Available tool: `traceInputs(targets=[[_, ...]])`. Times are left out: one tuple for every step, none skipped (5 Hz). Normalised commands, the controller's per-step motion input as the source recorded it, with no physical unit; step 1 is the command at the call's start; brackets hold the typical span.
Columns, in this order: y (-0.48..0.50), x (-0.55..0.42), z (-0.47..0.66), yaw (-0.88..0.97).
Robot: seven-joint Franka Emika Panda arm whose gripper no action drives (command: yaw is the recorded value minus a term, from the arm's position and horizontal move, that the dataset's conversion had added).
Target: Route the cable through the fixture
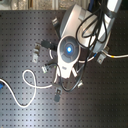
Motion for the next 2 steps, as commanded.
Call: traceInputs(targets=[[-0.028, -0.248, 0.19, 0.00], [-0.033, -0.280, 0.57, 0.00]])
